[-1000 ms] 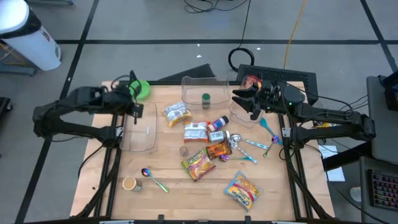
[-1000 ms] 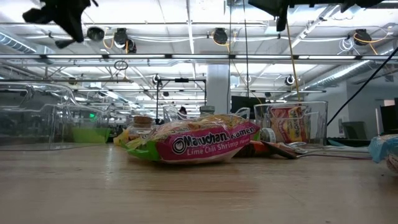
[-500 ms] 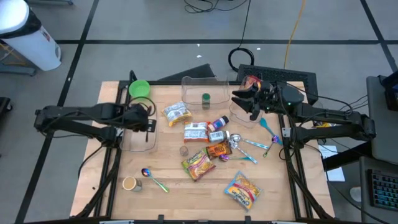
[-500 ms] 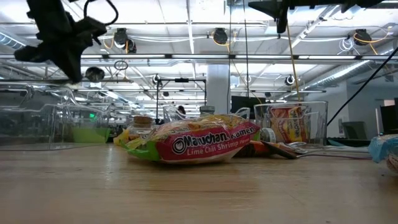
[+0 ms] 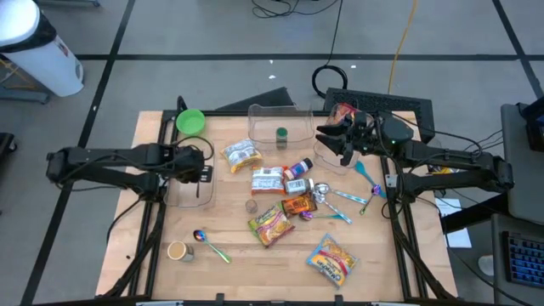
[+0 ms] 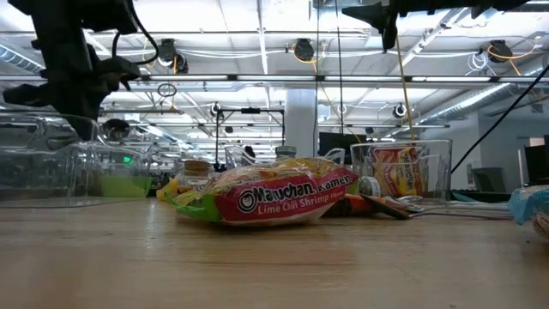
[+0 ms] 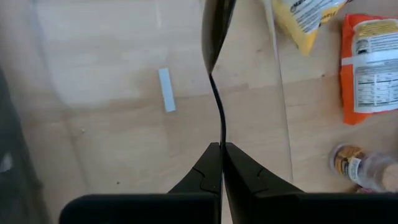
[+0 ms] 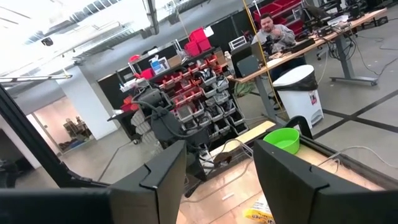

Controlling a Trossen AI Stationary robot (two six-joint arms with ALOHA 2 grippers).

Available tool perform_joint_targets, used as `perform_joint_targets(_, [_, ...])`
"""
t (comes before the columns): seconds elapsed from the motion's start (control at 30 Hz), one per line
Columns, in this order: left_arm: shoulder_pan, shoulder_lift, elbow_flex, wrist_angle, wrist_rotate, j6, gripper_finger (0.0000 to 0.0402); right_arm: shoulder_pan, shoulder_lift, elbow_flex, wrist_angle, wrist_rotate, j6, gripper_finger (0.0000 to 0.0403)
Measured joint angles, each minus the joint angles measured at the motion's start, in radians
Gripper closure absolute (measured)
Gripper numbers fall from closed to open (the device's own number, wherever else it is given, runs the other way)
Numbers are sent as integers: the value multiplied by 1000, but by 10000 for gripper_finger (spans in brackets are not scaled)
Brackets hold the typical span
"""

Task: Pick & Place Food Item
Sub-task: Put the black spoon into the left transparent bin

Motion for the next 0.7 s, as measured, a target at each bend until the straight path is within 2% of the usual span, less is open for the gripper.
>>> perform_joint_targets(0.23, [85,3,-25,92,3,37,397,0,4,0,-2,0,0,227])
perform_joint_targets(0.47, [159,93,-26,118,49,79,398,0,25,0,0,0,0,229])
perform_joint_targets(0.7, [187,197,-26,149,97,100,399,0,36,0,-2,0,2,232])
